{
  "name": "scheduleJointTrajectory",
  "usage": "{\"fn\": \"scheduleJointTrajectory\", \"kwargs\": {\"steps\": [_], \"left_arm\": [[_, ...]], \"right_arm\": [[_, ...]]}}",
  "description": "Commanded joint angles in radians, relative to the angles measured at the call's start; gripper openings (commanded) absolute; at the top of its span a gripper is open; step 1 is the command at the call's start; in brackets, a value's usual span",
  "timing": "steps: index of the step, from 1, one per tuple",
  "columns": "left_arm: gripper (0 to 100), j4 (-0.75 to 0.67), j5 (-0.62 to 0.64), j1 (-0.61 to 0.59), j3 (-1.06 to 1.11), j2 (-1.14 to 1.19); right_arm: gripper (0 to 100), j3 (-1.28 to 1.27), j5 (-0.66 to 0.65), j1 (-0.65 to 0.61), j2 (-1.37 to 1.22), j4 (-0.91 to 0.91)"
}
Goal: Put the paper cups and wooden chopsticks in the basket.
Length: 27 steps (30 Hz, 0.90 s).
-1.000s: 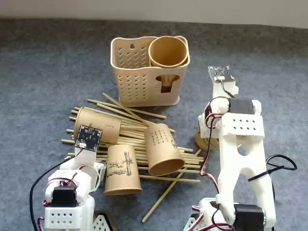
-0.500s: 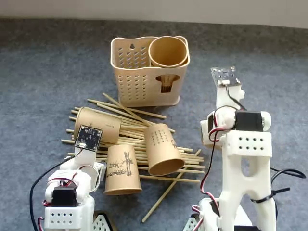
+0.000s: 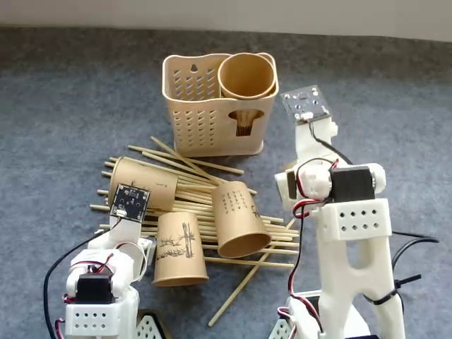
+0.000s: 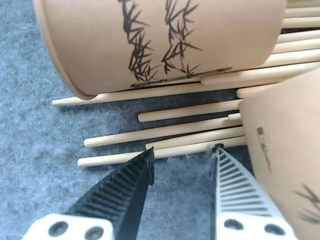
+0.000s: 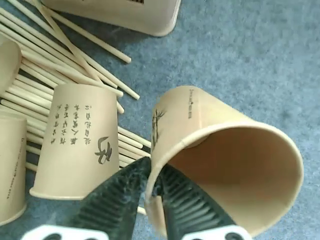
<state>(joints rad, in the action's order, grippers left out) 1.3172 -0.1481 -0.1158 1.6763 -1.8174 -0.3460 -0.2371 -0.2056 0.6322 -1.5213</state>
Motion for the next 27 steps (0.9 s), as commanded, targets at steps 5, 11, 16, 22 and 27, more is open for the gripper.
{"fn": "scheduleJointTrajectory", "kwargs": {"steps": [5,11,16,22,27], "left_arm": [[19,0.003,-0.003,0.013,0.019,-0.005],[19,0.003,-0.003,0.013,0.019,-0.005],[19,0.003,-0.003,0.013,0.019,-0.005],[19,0.003,-0.003,0.013,0.019,-0.005],[19,0.003,-0.003,0.013,0.019,-0.005]], "right_arm": [[0.5,0.177,-0.009,-0.015,0.019,-0.007],[0.5,0.335,-0.009,-0.016,0.018,0.001],[0.5,0.473,-0.006,-0.016,0.016,0.028],[0.5,0.521,-0.005,-0.044,0.016,0.159],[0.5,0.503,-0.008,-0.097,0.016,0.229]]}}
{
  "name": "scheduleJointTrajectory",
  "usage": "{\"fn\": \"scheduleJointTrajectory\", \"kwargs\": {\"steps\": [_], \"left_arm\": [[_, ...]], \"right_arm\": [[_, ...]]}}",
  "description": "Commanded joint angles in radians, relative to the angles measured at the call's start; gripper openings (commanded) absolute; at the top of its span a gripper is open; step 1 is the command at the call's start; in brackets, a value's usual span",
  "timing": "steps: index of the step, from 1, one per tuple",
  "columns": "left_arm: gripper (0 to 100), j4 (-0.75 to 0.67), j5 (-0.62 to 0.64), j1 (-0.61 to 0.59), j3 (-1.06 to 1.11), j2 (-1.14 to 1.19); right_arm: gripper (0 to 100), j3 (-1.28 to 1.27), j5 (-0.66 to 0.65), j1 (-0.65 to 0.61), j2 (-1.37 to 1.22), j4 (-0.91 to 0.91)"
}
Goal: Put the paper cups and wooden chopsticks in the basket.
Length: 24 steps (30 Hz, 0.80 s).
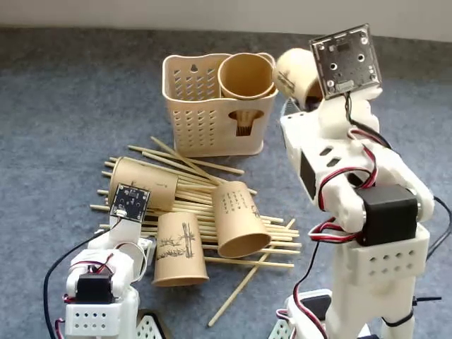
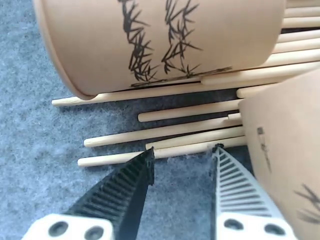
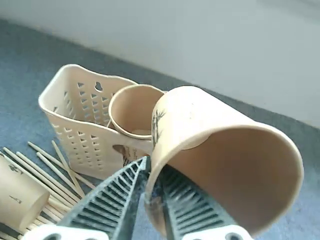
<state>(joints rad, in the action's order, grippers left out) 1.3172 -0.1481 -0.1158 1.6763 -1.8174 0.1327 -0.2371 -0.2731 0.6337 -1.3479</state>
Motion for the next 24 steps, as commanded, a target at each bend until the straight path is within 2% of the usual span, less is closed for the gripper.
{"fn": "scheduleJointTrajectory", "kwargs": {"steps": [1,6,12,17,24], "left_arm": [[19,0.003,-0.003,0.013,0.019,-0.005],[19,0.003,-0.003,0.013,0.019,-0.005],[19,0.003,-0.003,0.013,0.019,-0.005],[19,0.003,-0.003,0.013,0.019,-0.005],[19,0.003,-0.003,0.013,0.019,-0.005]], "right_arm": [[0.5,0.015,-0.009,-0.036,0.015,0.059],[0.5,-0.094,-0.009,-0.038,0.016,0.076],[0.5,-0.194,-0.009,-0.039,0.016,0.216],[0.5,-0.217,-0.011,-0.099,0.010,0.340],[0.5,-0.248,-0.064,-0.131,-0.165,0.412]]}}
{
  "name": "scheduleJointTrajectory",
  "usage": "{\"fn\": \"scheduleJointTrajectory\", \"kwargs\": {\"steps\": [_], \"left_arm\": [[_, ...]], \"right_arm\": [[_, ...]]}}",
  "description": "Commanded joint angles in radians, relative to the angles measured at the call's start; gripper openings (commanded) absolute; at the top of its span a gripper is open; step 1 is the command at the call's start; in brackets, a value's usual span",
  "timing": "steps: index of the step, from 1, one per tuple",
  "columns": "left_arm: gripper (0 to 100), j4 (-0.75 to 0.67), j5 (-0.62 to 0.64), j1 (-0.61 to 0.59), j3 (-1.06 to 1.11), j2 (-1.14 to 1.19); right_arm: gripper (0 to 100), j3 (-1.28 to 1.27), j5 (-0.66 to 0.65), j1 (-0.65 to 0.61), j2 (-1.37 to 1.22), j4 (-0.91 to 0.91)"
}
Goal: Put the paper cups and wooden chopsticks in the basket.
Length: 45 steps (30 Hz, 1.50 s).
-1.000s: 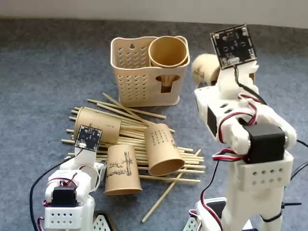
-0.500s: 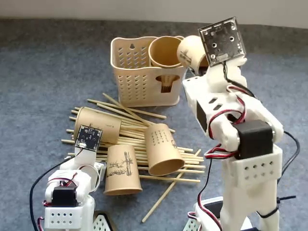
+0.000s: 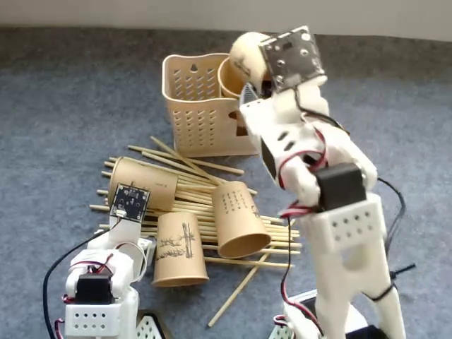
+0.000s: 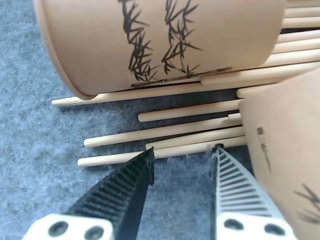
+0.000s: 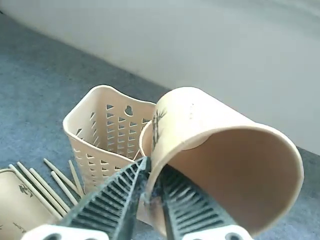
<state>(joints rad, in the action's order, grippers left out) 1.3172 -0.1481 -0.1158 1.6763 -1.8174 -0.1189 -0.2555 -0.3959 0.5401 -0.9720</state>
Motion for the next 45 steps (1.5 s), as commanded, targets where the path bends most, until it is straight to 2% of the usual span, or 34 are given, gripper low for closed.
{"fn": "scheduleJointTrajectory", "kwargs": {"steps": [1,8,16,28,34,45], "left_arm": [[19,0.003,-0.003,0.013,0.019,-0.005],[19,0.003,-0.003,0.013,0.019,-0.005],[19,0.003,-0.003,0.013,0.019,-0.005],[19,0.003,-0.003,0.013,0.019,-0.005],[19,0.003,-0.003,0.013,0.019,-0.005],[19,0.003,-0.003,0.013,0.019,-0.005]], "right_arm": [[0.5,0.005,-0.054,-0.007,-0.096,0.039],[1.3,0.056,-0.051,-0.005,-0.183,0.035],[19.0,0.064,-0.049,-0.005,-0.185,0.033],[19.0,0.186,-0.049,-0.010,-0.197,0.048],[19.0,0.202,-0.049,-0.010,-0.234,0.185],[19.0,0.211,-0.048,-0.035,-0.348,0.189]]}}
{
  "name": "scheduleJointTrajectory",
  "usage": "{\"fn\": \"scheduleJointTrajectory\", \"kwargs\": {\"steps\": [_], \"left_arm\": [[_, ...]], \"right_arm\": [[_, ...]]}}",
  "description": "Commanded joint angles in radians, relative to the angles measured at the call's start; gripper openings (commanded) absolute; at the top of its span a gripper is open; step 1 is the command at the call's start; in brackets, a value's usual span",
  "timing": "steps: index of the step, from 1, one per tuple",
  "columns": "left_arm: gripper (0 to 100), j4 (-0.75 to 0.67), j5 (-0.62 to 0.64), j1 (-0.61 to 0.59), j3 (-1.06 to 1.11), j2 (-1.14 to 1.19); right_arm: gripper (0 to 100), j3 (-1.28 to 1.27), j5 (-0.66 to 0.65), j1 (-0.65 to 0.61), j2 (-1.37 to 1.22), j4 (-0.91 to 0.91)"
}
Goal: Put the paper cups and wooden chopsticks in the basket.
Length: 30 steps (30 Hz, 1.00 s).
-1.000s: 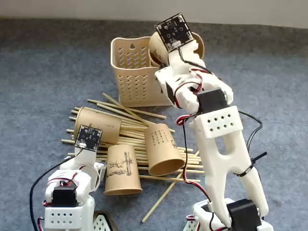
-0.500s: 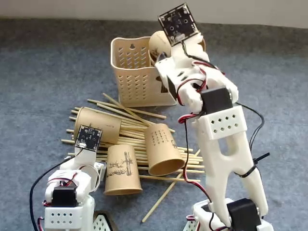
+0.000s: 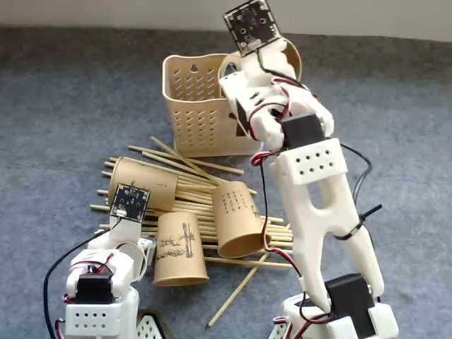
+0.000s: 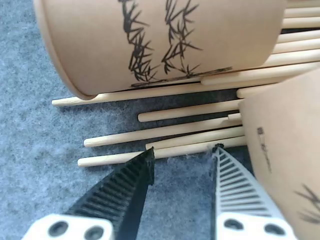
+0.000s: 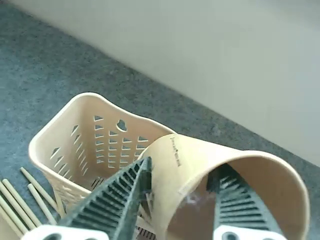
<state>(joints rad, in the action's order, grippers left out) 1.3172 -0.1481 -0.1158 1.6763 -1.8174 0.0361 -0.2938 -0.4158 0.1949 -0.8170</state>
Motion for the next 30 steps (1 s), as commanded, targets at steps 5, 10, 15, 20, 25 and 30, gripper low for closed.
{"fn": "scheduleJointTrajectory", "kwargs": {"steps": [5,10,15,20,25,30], "left_arm": [[19,0.003,-0.003,0.013,0.019,-0.005],[19,0.003,-0.003,0.013,0.019,-0.005],[19,0.003,-0.003,0.013,0.019,-0.005],[19,0.003,-0.003,0.013,0.019,-0.007],[19,0.003,-0.003,0.013,0.019,-0.008],[19,0.005,-0.003,0.013,0.019,-0.008]], "right_arm": [[19.0,0.058,-0.012,-0.015,-0.002,0.079],[19.0,0.058,-0.015,-0.019,0.021,0.133],[19.0,0.053,-0.015,-0.042,0.016,0.174],[19.0,0.054,-0.015,-0.042,0.016,0.206],[13.0,0.054,-0.015,-0.038,0.027,0.180],[0.6,0.058,-0.026,-0.035,0.028,0.074]]}}
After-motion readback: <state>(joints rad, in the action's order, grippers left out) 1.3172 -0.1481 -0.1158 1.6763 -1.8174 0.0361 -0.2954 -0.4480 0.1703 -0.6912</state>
